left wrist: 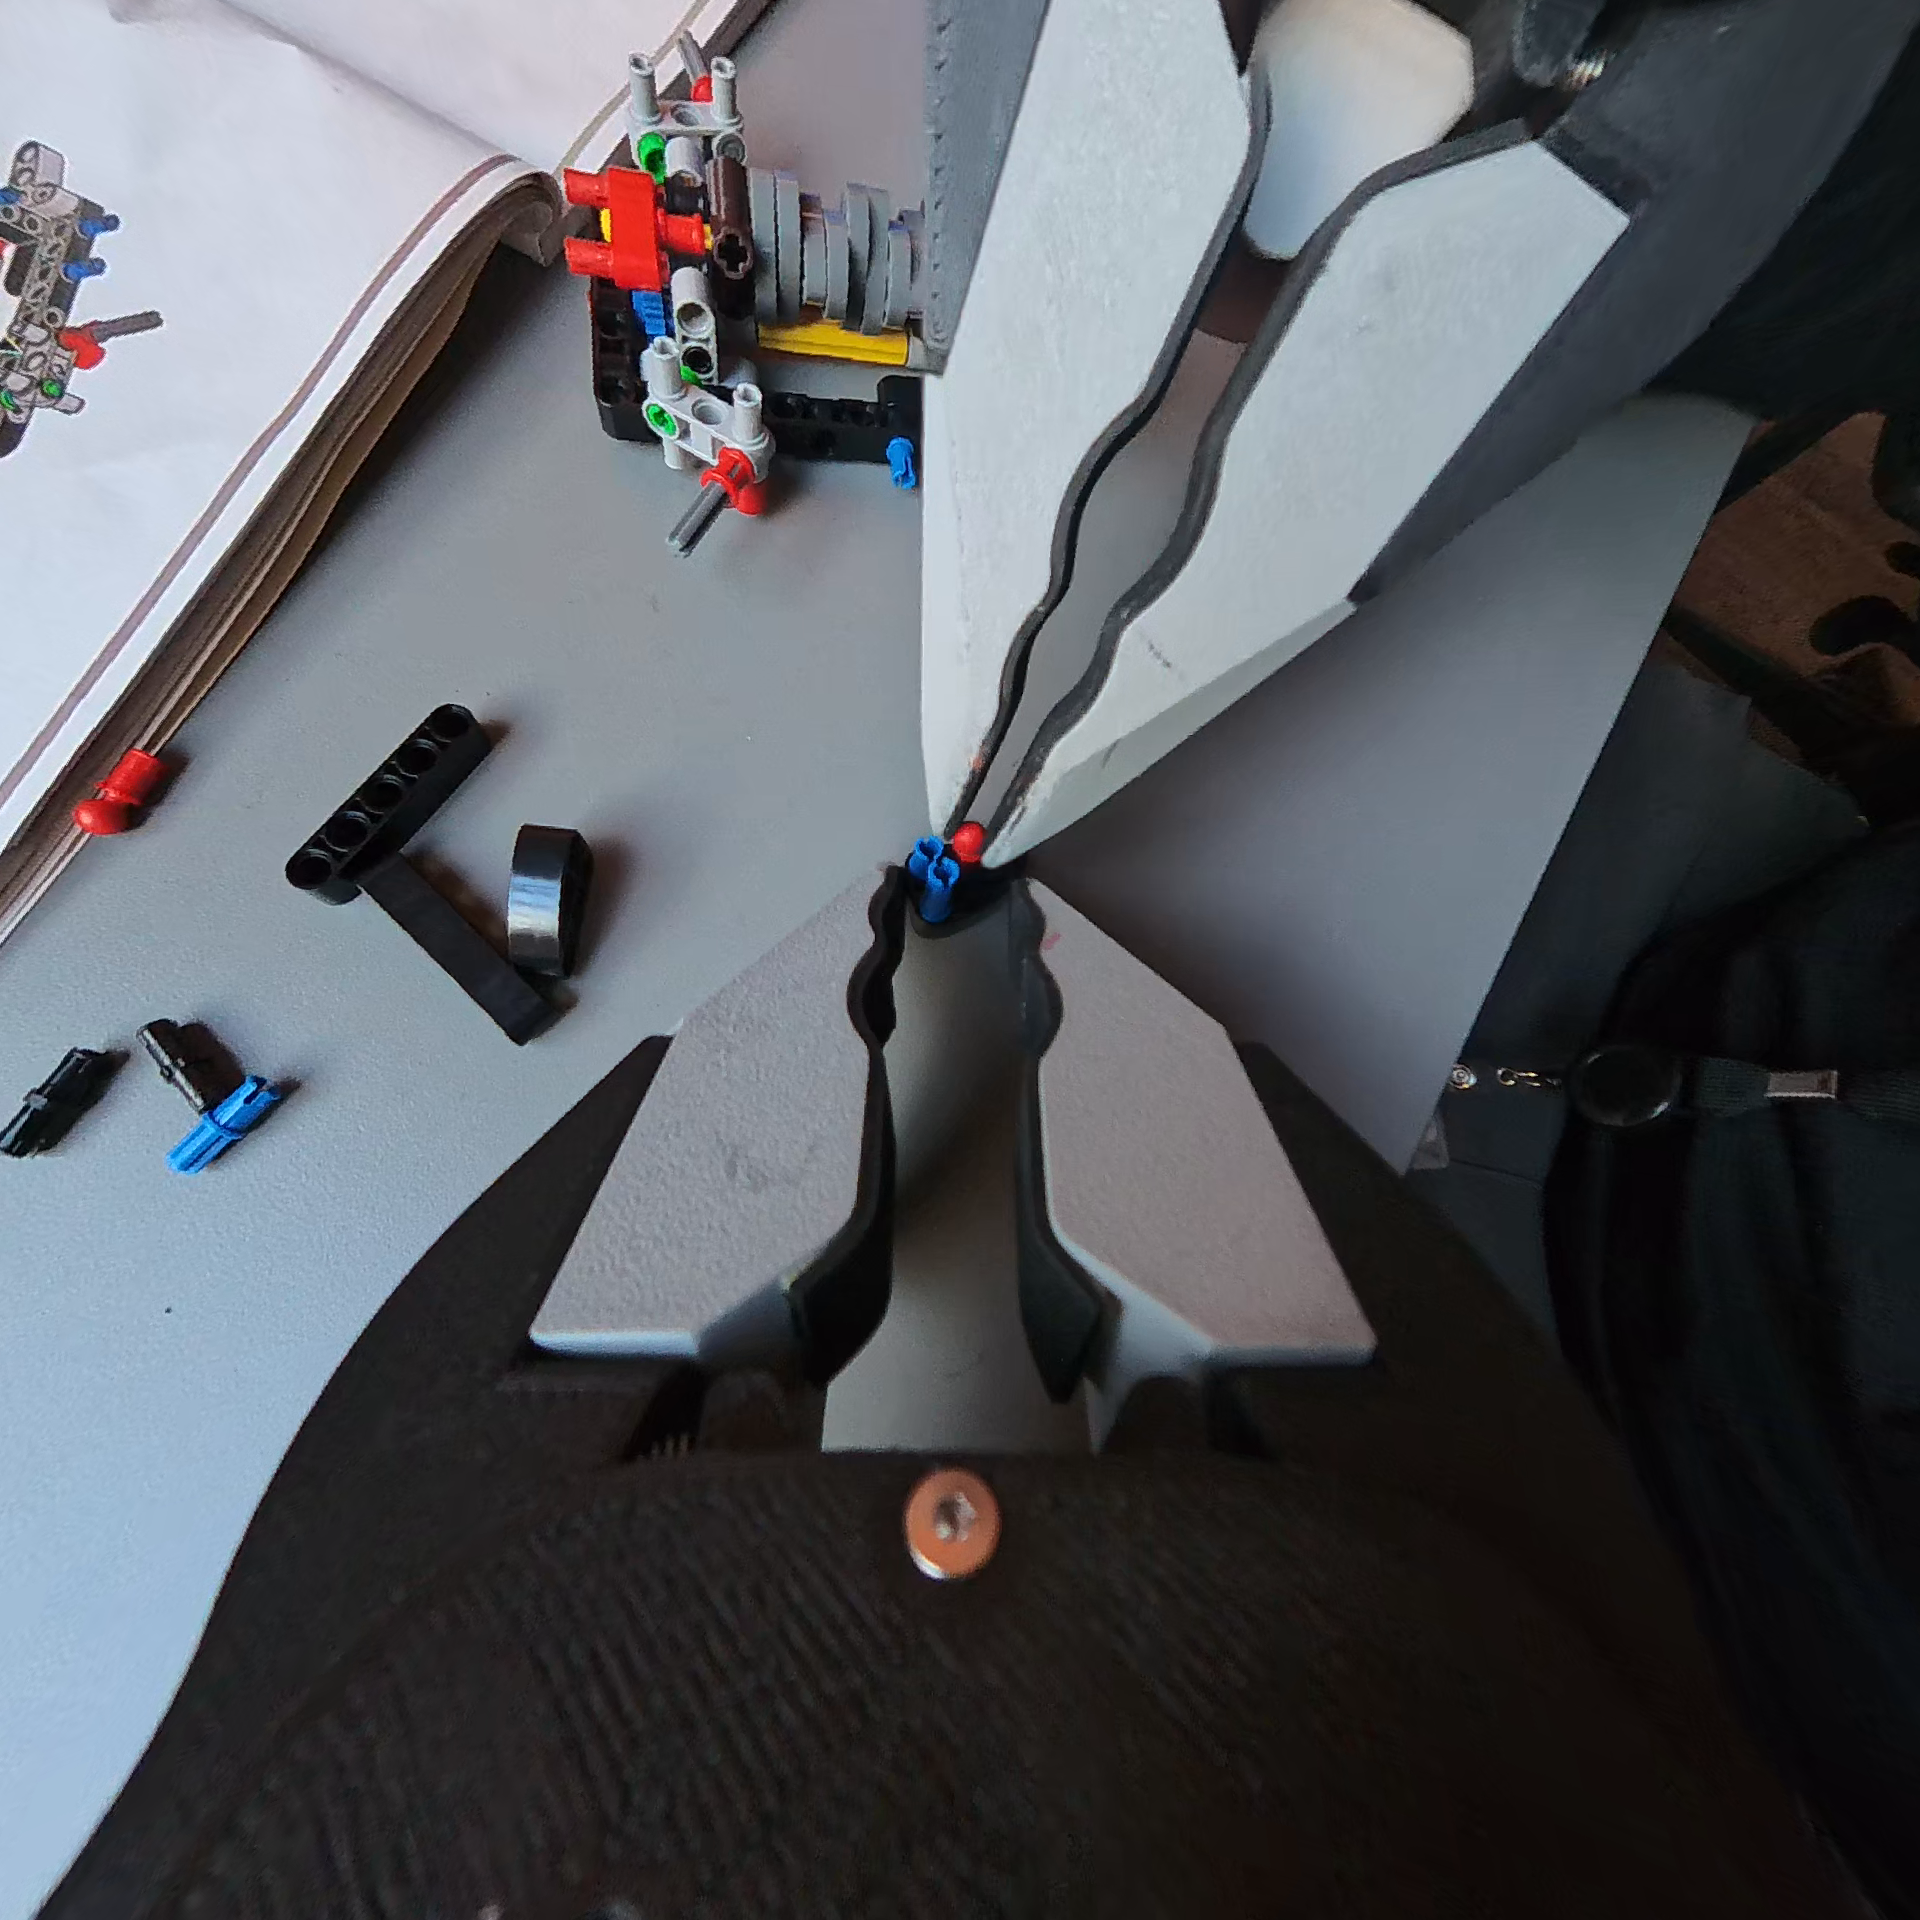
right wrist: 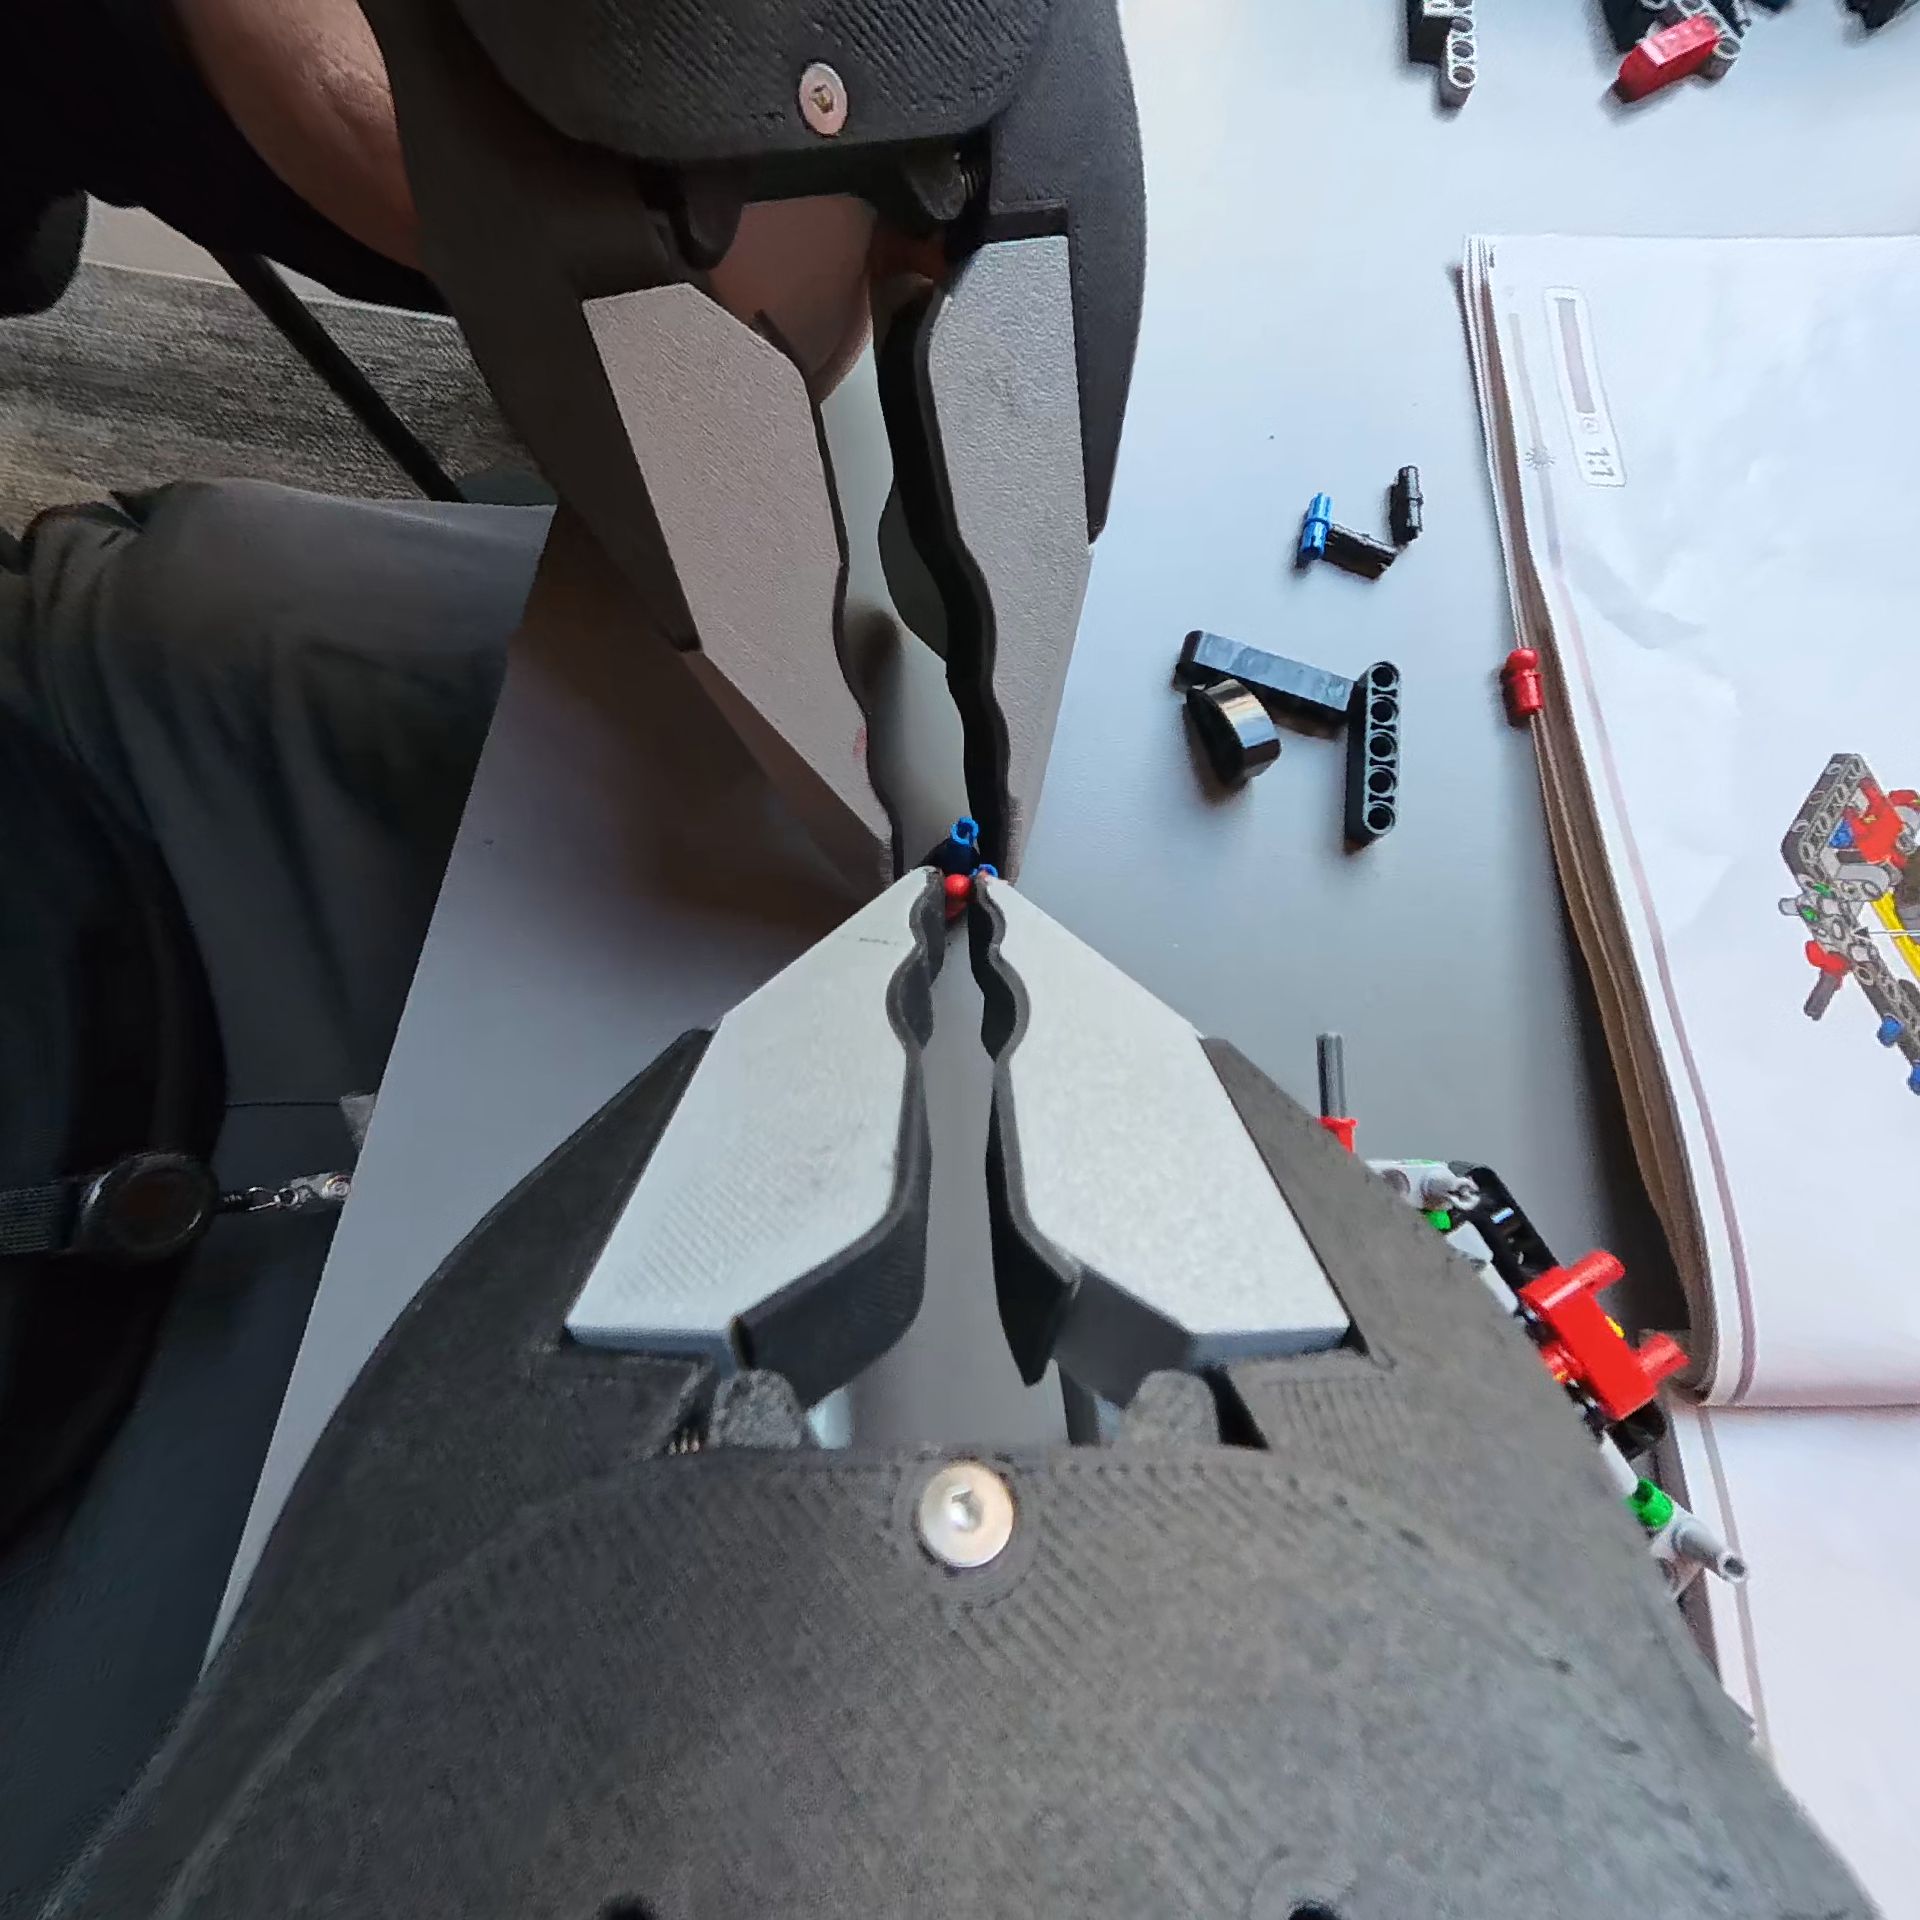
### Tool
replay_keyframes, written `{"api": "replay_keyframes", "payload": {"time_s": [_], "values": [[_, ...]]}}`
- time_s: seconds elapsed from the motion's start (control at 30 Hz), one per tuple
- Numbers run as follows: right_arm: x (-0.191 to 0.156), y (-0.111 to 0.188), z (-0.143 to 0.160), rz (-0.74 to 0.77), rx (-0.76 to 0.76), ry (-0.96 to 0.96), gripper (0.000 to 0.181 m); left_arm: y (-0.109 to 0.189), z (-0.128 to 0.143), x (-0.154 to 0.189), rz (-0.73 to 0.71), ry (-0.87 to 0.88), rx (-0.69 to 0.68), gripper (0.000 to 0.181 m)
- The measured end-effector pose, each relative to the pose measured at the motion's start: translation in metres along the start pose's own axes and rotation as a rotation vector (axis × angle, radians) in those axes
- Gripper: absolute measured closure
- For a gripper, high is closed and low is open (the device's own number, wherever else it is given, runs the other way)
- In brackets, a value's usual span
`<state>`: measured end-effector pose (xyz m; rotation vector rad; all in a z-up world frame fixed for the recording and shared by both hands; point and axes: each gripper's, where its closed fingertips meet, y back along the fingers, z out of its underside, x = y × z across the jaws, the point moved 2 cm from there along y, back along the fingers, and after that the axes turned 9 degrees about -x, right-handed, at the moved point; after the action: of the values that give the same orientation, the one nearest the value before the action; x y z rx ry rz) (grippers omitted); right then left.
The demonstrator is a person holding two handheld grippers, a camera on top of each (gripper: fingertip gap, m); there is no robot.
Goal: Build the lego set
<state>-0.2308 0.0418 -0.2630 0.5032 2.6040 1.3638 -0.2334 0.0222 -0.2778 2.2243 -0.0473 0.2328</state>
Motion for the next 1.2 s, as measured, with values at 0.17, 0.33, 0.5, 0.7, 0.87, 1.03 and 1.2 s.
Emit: {"api": "replay_keyframes", "payload": {"time_s": [0.17, 0.33, 0.5, 0.7, 0.87, 1.03, 1.2], "values": [[0.001, 0.000, 0.001, 0.047, 0.007, 0.024, 0.179, 0.000, 0.000, 0.000, -0.001, 0.000, 0.001, 0.163], [-0.002, 0.002, 0.004, 0.164, 0.047, 0.106, 0.179, 0.000, 0.000, 0.000, 0.008, 0.015, 0.003, 0.164], [-0.003, 0.004, 0.010, 0.189, 0.073, 0.099, 0.179, 0.000, 0.000, 0.000, 0.015, 0.020, 0.005, 0.164], [-0.001, 0.003, 0.009, 0.155, 0.064, 0.082, 0.179, 0.000, 0.000, -0.001, 0.018, 0.021, 0.006, 0.164], [-0.001, 0.004, 0.007, 0.121, -0.026, 0.114, 0.179, 0.000, -0.001, -0.001, 0.026, 0.025, 0.006, 0.164], [0.000, 0.003, 0.004, 0.093, -0.172, 0.185, 0.179, 0.000, -0.001, -0.001, 0.018, 0.020, 0.005, 0.164], [-0.001, 0.003, 0.000, 0.054, -0.297, 0.220, 0.179, -0.001, -0.002, 0.000, 0.014, 0.016, 0.004, 0.164]]}}
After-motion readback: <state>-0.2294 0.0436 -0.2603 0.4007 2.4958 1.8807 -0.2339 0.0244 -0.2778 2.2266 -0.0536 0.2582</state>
